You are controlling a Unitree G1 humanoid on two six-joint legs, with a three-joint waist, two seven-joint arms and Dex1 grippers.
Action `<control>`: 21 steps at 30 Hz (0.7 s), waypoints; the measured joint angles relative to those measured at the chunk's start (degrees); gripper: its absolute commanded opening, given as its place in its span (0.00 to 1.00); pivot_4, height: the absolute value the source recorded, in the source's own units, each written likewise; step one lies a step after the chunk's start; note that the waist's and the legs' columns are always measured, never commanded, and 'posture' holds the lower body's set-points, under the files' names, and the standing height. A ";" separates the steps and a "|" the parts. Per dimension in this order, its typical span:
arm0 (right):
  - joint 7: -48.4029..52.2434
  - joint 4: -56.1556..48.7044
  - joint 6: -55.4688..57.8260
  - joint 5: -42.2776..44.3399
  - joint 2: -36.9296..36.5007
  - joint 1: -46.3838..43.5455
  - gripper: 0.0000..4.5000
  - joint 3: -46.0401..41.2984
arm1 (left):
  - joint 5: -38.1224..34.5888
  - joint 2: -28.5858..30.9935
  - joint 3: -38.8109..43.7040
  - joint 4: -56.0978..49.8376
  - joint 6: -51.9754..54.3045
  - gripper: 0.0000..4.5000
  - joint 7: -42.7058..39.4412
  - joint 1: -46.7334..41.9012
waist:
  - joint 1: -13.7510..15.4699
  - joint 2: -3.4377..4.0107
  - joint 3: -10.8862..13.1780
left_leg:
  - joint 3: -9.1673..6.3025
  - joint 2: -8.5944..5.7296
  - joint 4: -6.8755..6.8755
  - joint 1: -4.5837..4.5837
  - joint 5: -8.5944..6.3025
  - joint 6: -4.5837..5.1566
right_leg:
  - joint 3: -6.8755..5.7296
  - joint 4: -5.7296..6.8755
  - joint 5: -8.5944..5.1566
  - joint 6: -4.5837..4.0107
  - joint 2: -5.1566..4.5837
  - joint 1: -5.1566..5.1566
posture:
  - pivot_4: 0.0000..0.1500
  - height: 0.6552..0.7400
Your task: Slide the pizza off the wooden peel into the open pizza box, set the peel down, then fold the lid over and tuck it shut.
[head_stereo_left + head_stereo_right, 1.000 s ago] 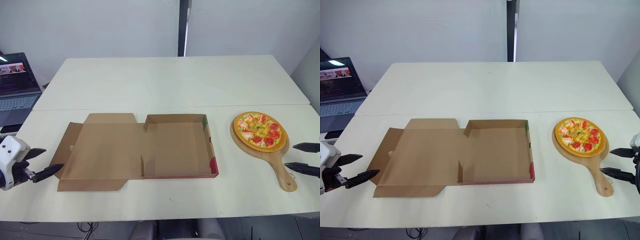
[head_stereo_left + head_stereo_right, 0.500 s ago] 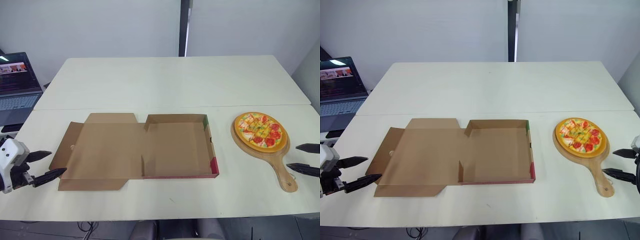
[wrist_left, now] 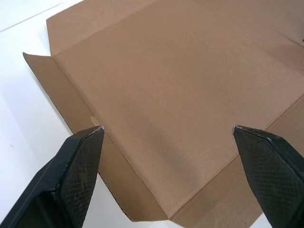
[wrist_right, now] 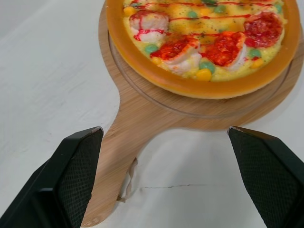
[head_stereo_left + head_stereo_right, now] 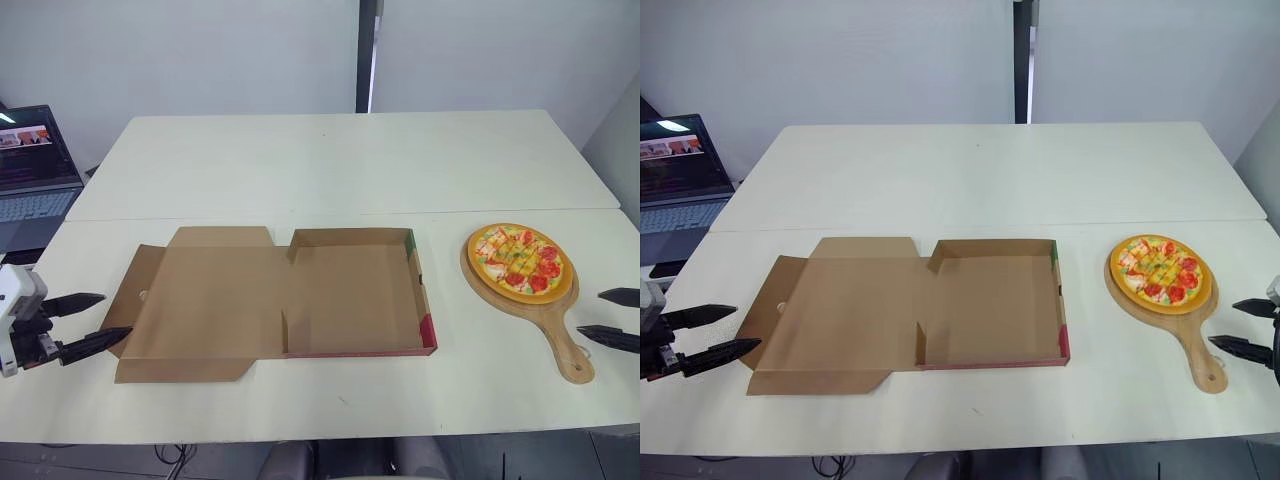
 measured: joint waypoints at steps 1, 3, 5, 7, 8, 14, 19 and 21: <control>-0.18 0.01 -0.18 0.01 0.13 0.03 1.00 -0.38 | -0.18 -0.01 0.00 -0.50 0.55 0.99 0.10 -0.01 | 0.00 0.00 0.00 | 0.00 0.00 0.00 0.00 0.00 0.00 | 0.00 0.00 0.00 0.00 0.00 0.00 | 1.00 1.00; -0.81 -0.02 -0.55 0.04 0.34 0.20 1.00 -1.20 | -0.73 -0.05 0.00 -1.89 1.50 0.99 0.33 -0.04 | 0.00 0.00 0.00 | 0.00 0.00 0.00 0.00 0.00 0.00 | 0.00 0.00 0.00 0.00 0.00 0.00 | 1.00 1.00; -1.69 -0.17 -0.55 0.12 1.30 0.76 1.00 -2.82 | -1.38 -0.07 -0.20 -5.42 2.49 0.99 0.09 0.57 | 0.07 -0.01 0.00 | -0.01 0.00 0.01 -0.01 0.00 0.00 | 0.01 0.00 0.01 0.01 0.00 0.01 | 1.00 1.00; -2.74 -1.12 0.24 0.27 2.34 1.54 1.00 -3.95 | -2.42 -0.12 -1.78 -10.10 3.54 0.99 -0.02 0.42 | 0.20 -0.01 0.00 | -0.01 -0.02 0.01 -0.02 0.00 0.00 | 0.04 0.00 0.02 0.02 -0.01 0.01 | 1.00 1.00; -3.57 -2.48 1.51 0.71 3.33 2.24 1.00 -4.89 | -3.34 -0.39 -3.32 -13.24 4.74 0.99 0.08 -0.52 | 0.37 -0.01 0.00 | -0.03 -0.02 0.02 -0.03 0.00 0.00 | 0.03 0.00 0.02 0.04 -0.01 0.03 | 1.00 1.00; -7.74 -14.63 9.66 4.79 8.50 7.44 1.00 -9.71 | -9.73 -0.80 -12.29 -26.95 11.26 0.99 0.98 -10.65 | 0.37 0.00 0.00 | -0.01 -0.02 0.05 -0.02 0.00 0.00 | 0.07 0.01 0.05 0.07 0.00 0.03 | 1.00 1.00; -14.86 -28.58 18.16 7.77 14.45 12.18 1.00 -14.50 | -14.40 -2.71 -21.94 -32.97 16.30 0.99 1.31 -23.01 | 0.27 0.02 -0.02 | 0.00 -0.04 0.06 -0.02 0.01 -0.01 | 0.12 0.02 0.07 0.09 0.02 0.03 | 1.00 1.00; -18.21 -33.25 22.72 8.93 16.14 13.71 1.00 -15.33 | -15.26 -3.39 -25.08 -34.62 17.21 0.99 1.20 -25.89 | 0.13 0.02 -0.02 | 0.02 -0.03 0.06 -0.02 0.01 -0.01 | 0.15 0.01 0.07 0.09 0.03 0.03 | 1.00 1.00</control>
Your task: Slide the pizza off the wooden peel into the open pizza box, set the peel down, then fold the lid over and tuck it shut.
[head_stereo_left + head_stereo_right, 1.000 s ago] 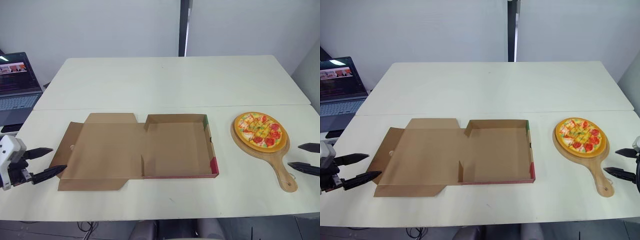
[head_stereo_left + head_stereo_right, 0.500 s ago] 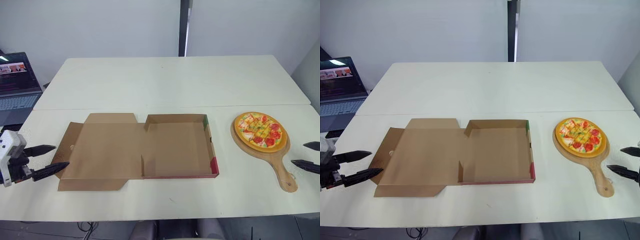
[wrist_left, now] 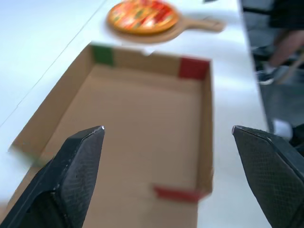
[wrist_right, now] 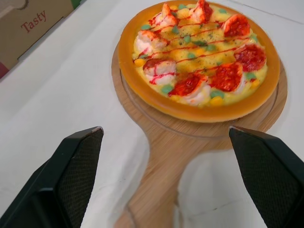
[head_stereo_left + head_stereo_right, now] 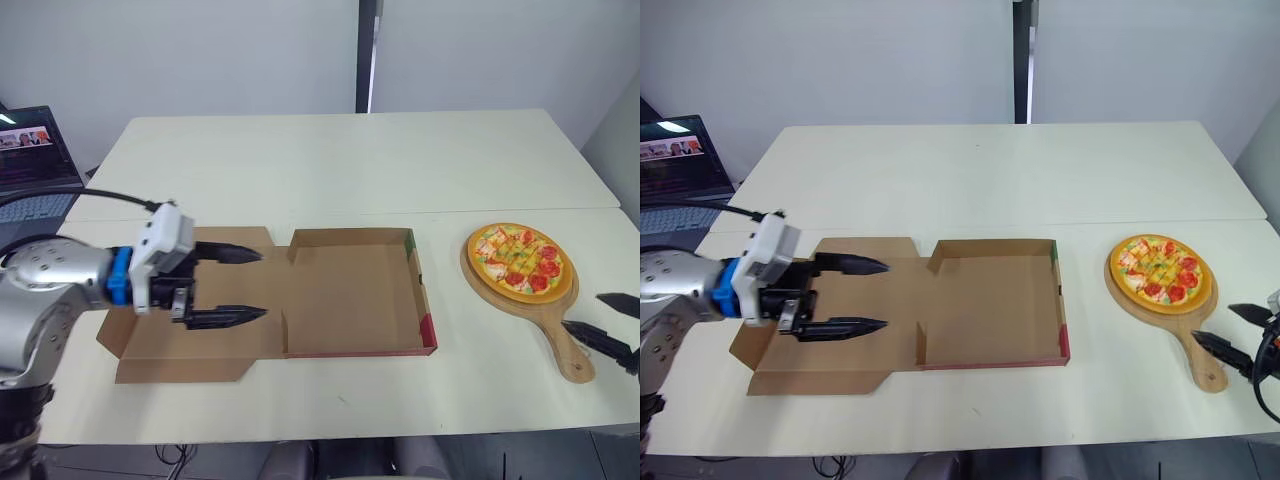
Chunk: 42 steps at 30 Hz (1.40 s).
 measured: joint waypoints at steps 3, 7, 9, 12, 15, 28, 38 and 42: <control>-6.58 -5.01 6.61 -0.27 1.58 0.87 1.00 0.36 | -0.20 -2.10 -4.74 -1.27 0.57 0.99 -0.15 -3.99 | 0.05 -0.01 0.00 | 0.02 -0.03 0.04 -0.01 0.00 0.00 | 0.03 0.00 0.00 0.01 0.00 0.01 | 1.00 1.00; -12.33 -7.58 12.18 -0.36 2.14 0.00 1.00 3.19 | -0.86 -4.35 -8.11 -2.18 1.51 0.99 -0.15 -7.80 | 0.08 -0.03 0.02 | 0.01 -0.02 0.06 -0.01 0.00 0.01 | 0.00 -0.01 0.00 0.01 0.01 0.02 | 1.00 1.00; -14.68 -7.42 14.05 -0.79 2.40 -1.45 1.00 5.86 | -0.85 -4.88 -9.73 -2.39 1.80 0.99 -0.44 -9.12 | 0.05 -0.03 0.02 | 0.02 -0.02 0.06 -0.01 0.00 0.01 | 0.02 -0.01 0.00 0.01 0.01 0.02 | 1.00 1.00; -17.85 -4.63 15.05 -2.58 2.39 -4.70 1.00 10.91 | -0.86 -6.56 -12.31 -2.66 2.09 0.99 -1.19 -11.18 | 0.09 -0.04 0.02 | 0.01 -0.04 0.08 -0.01 0.01 0.01 | 0.01 -0.01 0.00 0.01 0.01 0.02 | 1.00 1.00; -18.58 -1.79 15.15 -3.49 2.35 -6.00 1.00 13.80 | -0.69 -6.99 -13.40 -2.76 1.97 0.99 -1.30 -11.65 | 0.10 -0.04 0.02 | -0.01 -0.03 0.06 -0.02 0.01 0.00 | -0.01 -0.01 0.00 0.01 0.01 0.01 | 1.00 1.00; -17.27 7.04 12.80 -4.42 0.34 -11.63 0.73 18.45 | -0.57 -8.79 -14.11 -4.09 1.00 1.00 -0.56 -11.39 | 0.02 -0.61 -0.23 | -0.01 -0.01 0.14 0.08 0.00 0.03 | 0.01 -0.05 0.04 0.07 0.04 0.18 | 1.00 1.00; -16.81 10.50 7.88 -5.01 1.43 -12.09 0.35 18.90 | -0.38 -9.61 -14.03 -3.78 0.27 1.00 0.59 -10.29 | -0.02 -1.08 -0.50 | -0.02 0.02 0.14 0.12 0.00 0.03 | 0.01 -0.07 0.04 0.07 0.07 0.21 | 1.00 1.00; -18.18 9.92 3.80 -5.22 6.17 -10.64 0.35 16.67 | -0.35 -10.94 -13.69 -3.39 -0.54 1.00 2.50 -10.19 | -0.23 -1.07 -0.49 | 0.01 0.02 0.14 0.14 0.00 0.03 | 0.06 -0.05 0.05 0.07 0.08 0.21 | 1.00 1.00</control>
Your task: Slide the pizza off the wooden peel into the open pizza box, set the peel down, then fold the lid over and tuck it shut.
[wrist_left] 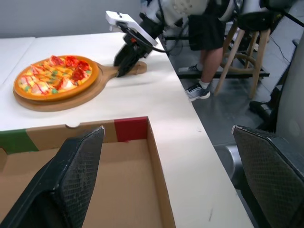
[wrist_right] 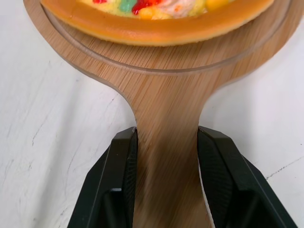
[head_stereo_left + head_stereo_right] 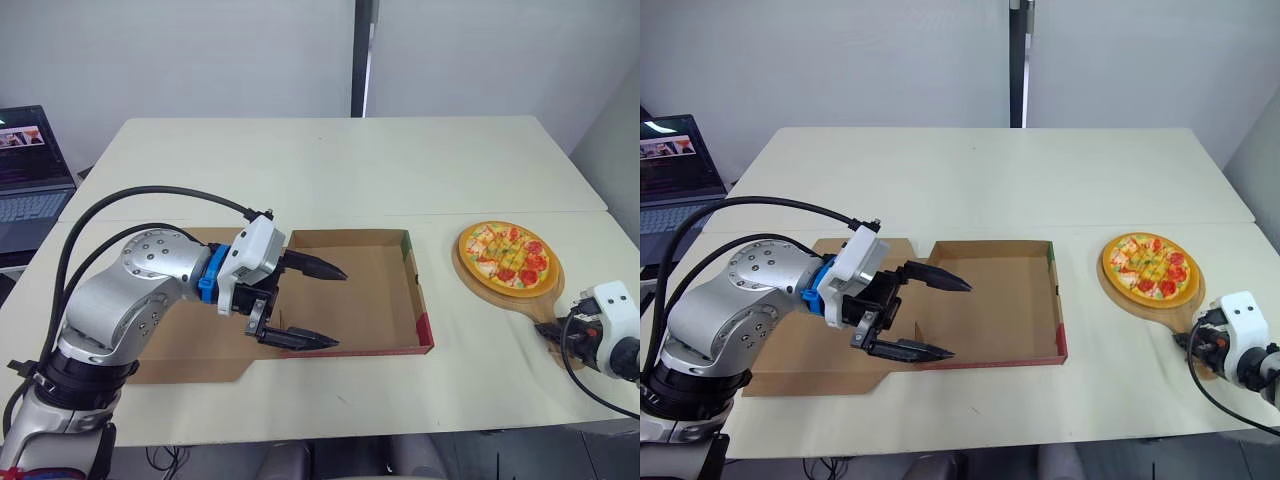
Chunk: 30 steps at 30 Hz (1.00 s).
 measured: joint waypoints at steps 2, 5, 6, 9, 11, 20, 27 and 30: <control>-0.47 -0.68 -1.61 -0.08 1.41 0.97 0.35 -0.78 | 0.00 0.00 0.64 0.77 0.00 1.00 0.52 -0.02 | 0.03 0.12 0.06 | -0.01 -0.01 0.00 0.01 0.00 0.00 | -0.01 0.00 0.00 0.00 0.00 -0.01 | 1.00 1.00; -0.98 -1.56 -3.72 -0.68 2.09 2.10 0.35 -1.34 | 0.10 0.05 1.96 1.56 0.00 1.00 1.52 -0.02 | 0.07 0.34 0.19 | 0.00 -0.03 0.00 -0.04 0.00 0.00 | 0.01 0.00 0.00 0.00 -0.01 -0.08 | 1.00 1.00; -1.19 -1.73 -3.96 -0.82 2.13 2.05 0.35 -1.40 | 0.10 0.14 2.57 1.85 0.01 1.00 1.84 -0.01 | 0.07 0.43 0.23 | 0.00 -0.03 0.00 -0.08 0.01 -0.01 | 0.01 0.01 0.01 0.00 -0.01 -0.13 | 1.00 1.00; -2.11 -1.93 -4.09 -1.14 2.09 0.77 0.35 -2.06 | 0.48 0.97 4.58 2.79 -0.10 1.00 2.75 0.47 | 0.08 0.76 0.37 | 0.00 -0.04 -0.03 -0.14 0.01 -0.02 | 0.03 0.02 0.01 -0.01 -0.01 -0.22 | 1.00 1.00; -2.23 -1.93 -4.36 -1.29 1.58 -0.55 0.35 -2.13 | 1.18 1.75 5.52 3.65 -0.49 1.00 2.87 1.17 | 0.07 0.96 0.45 | 0.01 -0.04 -0.06 -0.16 0.01 -0.02 | 0.03 0.02 0.00 -0.01 -0.01 -0.27 | 1.00 1.00; 4.54 -1.94 -4.95 -1.09 -8.03 -11.75 0.35 0.83 | 1.99 4.55 10.85 2.38 -0.92 1.00 5.74 7.20 | 0.00 1.17 0.57 | 0.04 -0.04 -0.10 -0.26 0.06 -0.11 | 0.03 0.02 0.01 -0.02 -0.03 -0.42 | 1.00 1.00; 15.15 -2.13 -7.70 -0.65 -13.30 -21.36 0.35 12.02 | 1.04 8.06 18.70 -1.14 0.73 1.00 7.46 16.28 | 0.06 1.17 0.63 | 0.06 -0.04 -0.14 -0.35 0.07 -0.13 | 0.02 0.00 0.00 -0.02 -0.06 -0.53 | 1.00 1.00; 18.52 -2.03 -9.71 -1.12 -14.17 -24.94 0.35 16.37 | 0.37 9.72 22.42 -1.73 1.48 1.00 6.81 20.31 | 0.12 1.14 0.66 | 0.06 -0.03 -0.15 -0.41 0.08 -0.15 | 0.00 0.00 0.01 -0.02 -0.06 -0.60 | 1.00 1.00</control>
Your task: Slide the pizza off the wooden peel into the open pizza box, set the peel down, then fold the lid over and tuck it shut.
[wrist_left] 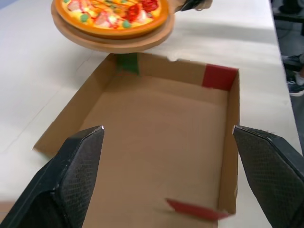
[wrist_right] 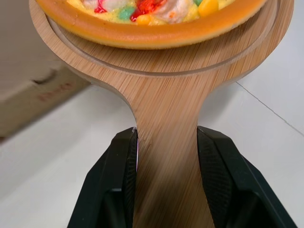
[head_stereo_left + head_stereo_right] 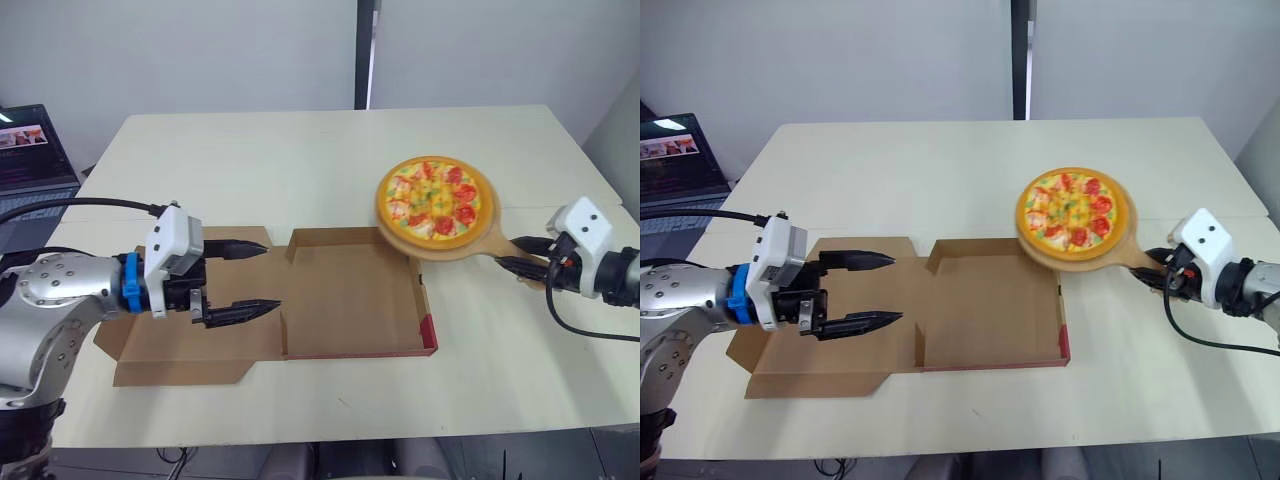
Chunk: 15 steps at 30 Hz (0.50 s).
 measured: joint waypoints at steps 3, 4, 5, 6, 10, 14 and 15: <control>2.93 0.33 -3.14 -1.51 -0.68 -3.37 0.35 4.25 | -0.02 2.22 3.24 -0.16 0.01 1.00 -1.85 4.32 | 0.09 0.00 0.00 | -0.03 0.00 0.02 -0.24 0.02 -0.04 | -0.05 0.00 0.00 -0.01 -0.01 -0.20 | 1.00 1.00; 3.67 0.46 -4.26 -2.49 -0.76 -4.40 0.35 5.73 | -0.02 2.55 3.80 -0.21 -0.02 1.00 -2.02 5.09 | 0.20 0.00 0.00 | -0.05 0.00 0.05 -0.30 0.03 -0.05 | -0.08 0.00 0.01 -0.01 -0.01 -0.23 | 1.00 1.00; 4.32 0.77 -5.33 -3.20 -0.81 -5.31 0.35 6.98 | -0.03 2.69 4.33 -0.27 -0.02 1.00 -2.09 5.59 | 0.28 0.00 0.01 | -0.06 0.00 0.07 -0.35 0.03 -0.05 | -0.09 0.00 0.01 -0.02 -0.02 -0.25 | 1.00 1.00; 4.92 1.04 -6.46 -4.13 -0.86 -6.16 0.35 8.26 | -0.05 2.77 4.72 -0.34 -0.01 1.00 -2.09 5.99 | 0.32 0.00 0.01 | -0.06 -0.01 0.08 -0.38 0.03 -0.05 | -0.09 0.00 0.01 -0.02 -0.04 -0.27 | 1.00 1.00; 6.87 2.59 -9.92 -7.18 -1.01 -8.44 0.35 11.44 | -0.64 2.89 5.43 -1.59 0.09 1.00 -1.90 7.15 | 0.32 -0.01 0.01 | -0.04 -0.03 0.08 -0.43 0.03 -0.06 | -0.07 -0.01 0.02 -0.02 -0.06 -0.33 | 1.00 1.00; 8.30 4.63 -13.33 -9.95 -1.49 -10.09 0.35 12.54 | -0.79 2.94 5.49 -2.29 0.23 1.00 -1.73 8.02 | 0.20 -0.01 0.02 | -0.04 -0.02 0.08 -0.59 0.03 -0.07 | -0.09 0.01 0.04 -0.06 -0.06 -0.50 | 1.00 1.00; 8.60 4.93 -14.26 -10.65 -1.80 -10.45 0.35 12.91 | -0.80 2.94 5.49 -2.38 0.24 1.00 -1.72 8.06 | 0.18 -0.01 0.01 | -0.04 -0.01 0.08 -0.59 0.04 -0.07 | -0.09 0.01 0.04 -0.06 -0.05 -0.51 | 1.00 1.00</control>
